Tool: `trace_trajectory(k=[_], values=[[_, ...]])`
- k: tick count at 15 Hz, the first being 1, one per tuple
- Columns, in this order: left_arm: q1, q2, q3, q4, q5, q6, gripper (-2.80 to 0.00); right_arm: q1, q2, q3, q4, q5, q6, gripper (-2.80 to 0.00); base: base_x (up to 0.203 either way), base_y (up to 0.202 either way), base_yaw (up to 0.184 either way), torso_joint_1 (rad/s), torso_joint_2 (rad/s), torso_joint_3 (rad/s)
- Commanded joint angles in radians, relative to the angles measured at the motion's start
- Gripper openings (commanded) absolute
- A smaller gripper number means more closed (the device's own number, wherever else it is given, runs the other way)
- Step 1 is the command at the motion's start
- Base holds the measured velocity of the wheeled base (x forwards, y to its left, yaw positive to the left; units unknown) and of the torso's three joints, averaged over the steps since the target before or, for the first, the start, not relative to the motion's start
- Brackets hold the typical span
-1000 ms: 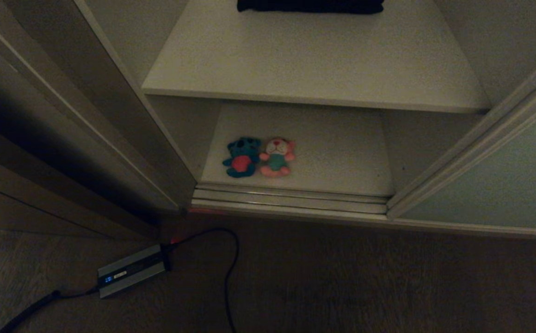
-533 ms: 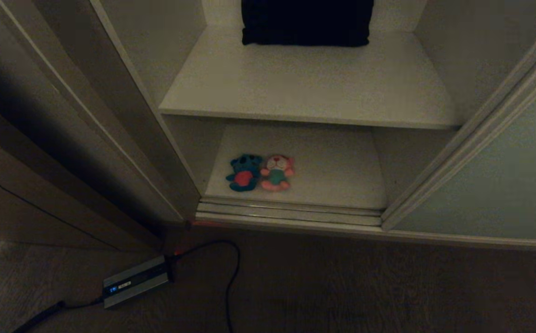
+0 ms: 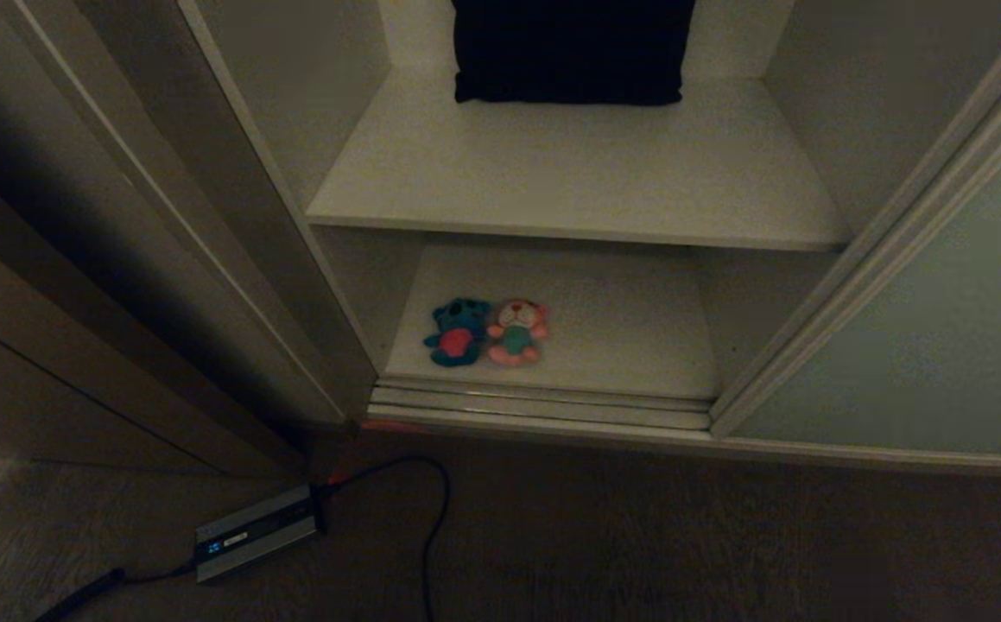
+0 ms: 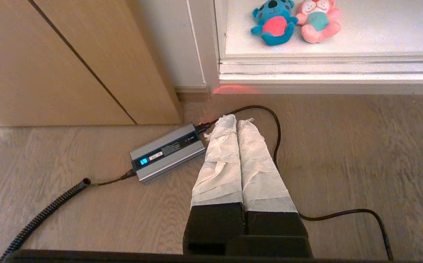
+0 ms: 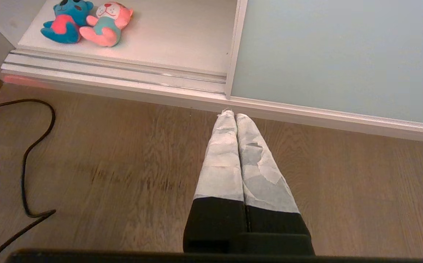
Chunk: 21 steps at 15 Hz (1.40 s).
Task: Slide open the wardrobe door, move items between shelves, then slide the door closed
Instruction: Close the door
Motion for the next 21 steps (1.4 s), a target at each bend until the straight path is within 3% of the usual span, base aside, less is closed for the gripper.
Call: trace_trajectory(k=[1, 8, 18, 19, 21], values=[[0.000, 0.005, 0.002, -0.004, 0.004, -0.013, -2.80, 0.000, 0.002, 0.005, 0.000, 0.001, -0.001, -2.80, 0.000, 0.000, 0.000, 0.000, 0.00, 0.000], [0.000, 0.004, 0.002, -0.004, 0.005, -0.031, -2.80, 0.000, 0.082, 0.004, -0.001, 0.001, -0.002, -2.80, 0.000, 0.000, 0.000, 0.003, 0.00, 0.034], [0.000, 0.005, 0.002, -0.004, 0.005, -0.032, -2.80, 0.000, 0.002, 0.005, 0.000, 0.001, -0.001, -2.80, 0.000, 0.000, 0.000, 0.000, 0.00, 0.000], [0.000, 0.005, 0.002, -0.004, 0.005, -0.032, -2.80, 0.000, 0.002, 0.005, 0.002, 0.003, -0.023, -2.80, 0.000, 0.000, 0.000, 0.000, 0.00, 0.000], [0.000, 0.005, 0.002, -0.004, 0.005, -0.032, -2.80, 0.001, 0.001, 0.004, 0.005, 0.031, -0.160, -2.80, 0.000, 0.000, 0.000, 0.000, 0.00, 0.000]])
